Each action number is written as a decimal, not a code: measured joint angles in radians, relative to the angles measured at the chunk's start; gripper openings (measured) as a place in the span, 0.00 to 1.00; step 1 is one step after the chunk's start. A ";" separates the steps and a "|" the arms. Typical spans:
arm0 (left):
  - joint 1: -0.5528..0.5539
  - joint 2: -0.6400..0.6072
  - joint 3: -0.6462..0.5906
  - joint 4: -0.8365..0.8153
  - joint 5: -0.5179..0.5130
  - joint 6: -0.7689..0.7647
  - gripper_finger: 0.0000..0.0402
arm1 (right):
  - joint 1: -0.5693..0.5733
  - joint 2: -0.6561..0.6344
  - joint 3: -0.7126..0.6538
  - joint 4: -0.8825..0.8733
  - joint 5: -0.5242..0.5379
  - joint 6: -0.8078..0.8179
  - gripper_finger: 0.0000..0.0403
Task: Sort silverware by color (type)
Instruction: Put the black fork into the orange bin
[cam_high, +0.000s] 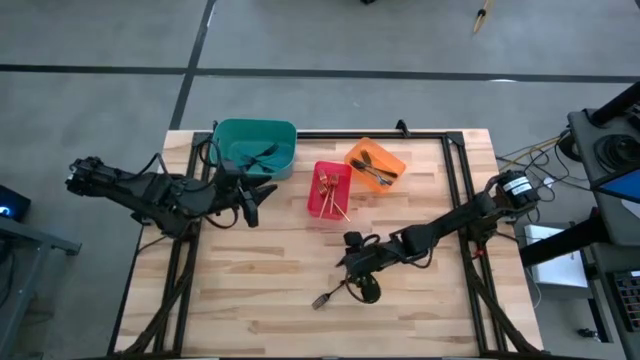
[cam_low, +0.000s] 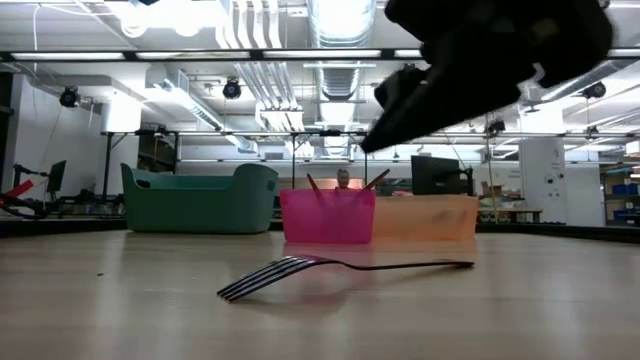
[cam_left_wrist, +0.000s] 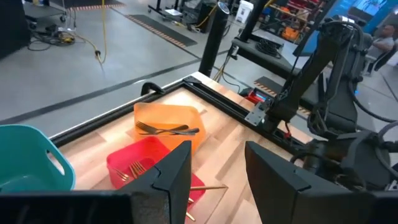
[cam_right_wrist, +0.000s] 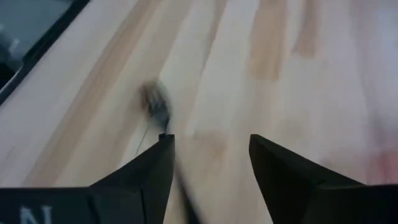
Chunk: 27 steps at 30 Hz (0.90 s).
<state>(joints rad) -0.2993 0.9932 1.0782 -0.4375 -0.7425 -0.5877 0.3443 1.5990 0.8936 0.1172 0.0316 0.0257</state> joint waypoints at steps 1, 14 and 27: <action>0.000 0.000 0.000 -0.002 0.000 0.000 0.32 | 0.001 0.008 0.001 0.033 0.024 0.012 0.50; 0.000 -0.005 0.000 -0.033 0.081 -0.006 0.32 | 0.036 0.229 0.052 0.142 -0.084 0.149 0.50; 0.000 -0.003 0.001 -0.035 0.081 -0.004 0.32 | 0.025 0.342 0.068 0.169 -0.085 0.179 0.48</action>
<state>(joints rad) -0.2993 0.9897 1.0794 -0.4725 -0.6613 -0.5918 0.3691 1.9405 0.9619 0.2860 -0.0534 0.2050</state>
